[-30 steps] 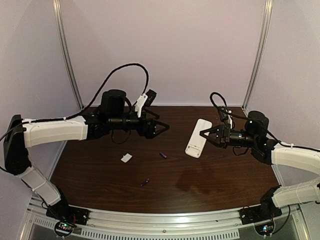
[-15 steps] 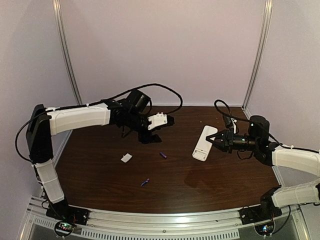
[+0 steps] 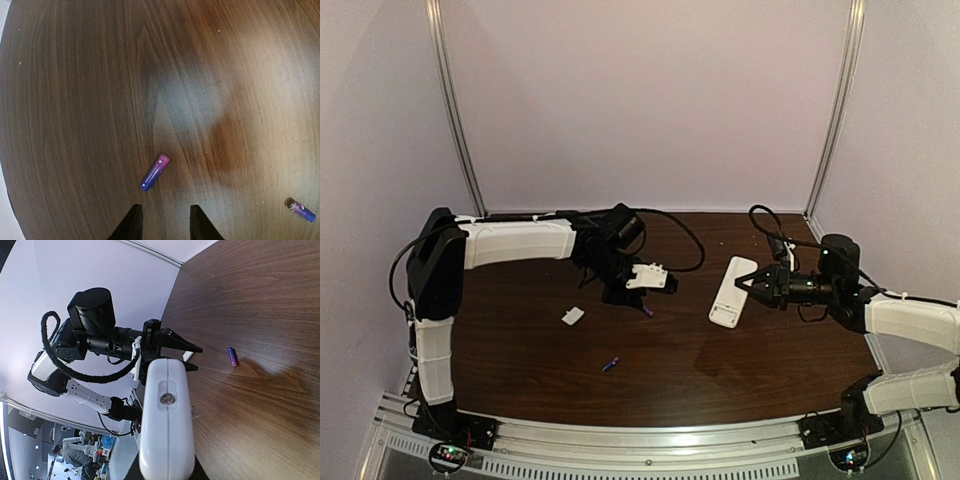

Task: Load the batteries into the remote control
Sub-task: Pick up the battery from the center of the board.

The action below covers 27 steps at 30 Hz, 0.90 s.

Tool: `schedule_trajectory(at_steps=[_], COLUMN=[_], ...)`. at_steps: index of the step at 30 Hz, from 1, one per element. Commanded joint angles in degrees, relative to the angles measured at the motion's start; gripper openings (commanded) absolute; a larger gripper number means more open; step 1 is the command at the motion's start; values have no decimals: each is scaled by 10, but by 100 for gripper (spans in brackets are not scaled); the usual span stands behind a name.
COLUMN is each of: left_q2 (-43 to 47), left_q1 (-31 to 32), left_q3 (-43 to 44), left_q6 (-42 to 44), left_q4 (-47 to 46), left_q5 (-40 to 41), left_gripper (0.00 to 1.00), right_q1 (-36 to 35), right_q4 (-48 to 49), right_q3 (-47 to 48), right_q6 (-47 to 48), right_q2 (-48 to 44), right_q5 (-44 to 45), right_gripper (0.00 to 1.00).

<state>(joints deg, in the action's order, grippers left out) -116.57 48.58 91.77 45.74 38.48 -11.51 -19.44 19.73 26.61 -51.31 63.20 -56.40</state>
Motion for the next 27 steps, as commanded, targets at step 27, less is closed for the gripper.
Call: schedule_trajectory(at_steps=[27], left_q2=[-147], left_q1=[-21], left_q3=[141], left_q6=[134], left_q4=[66], left_q5=[-12], left_gripper=[26], right_q1=[33], right_q4=[-17], right_q3=[-7], right_q6=[38], right_q2=[-9], right_q5=[-38], right_gripper=[0])
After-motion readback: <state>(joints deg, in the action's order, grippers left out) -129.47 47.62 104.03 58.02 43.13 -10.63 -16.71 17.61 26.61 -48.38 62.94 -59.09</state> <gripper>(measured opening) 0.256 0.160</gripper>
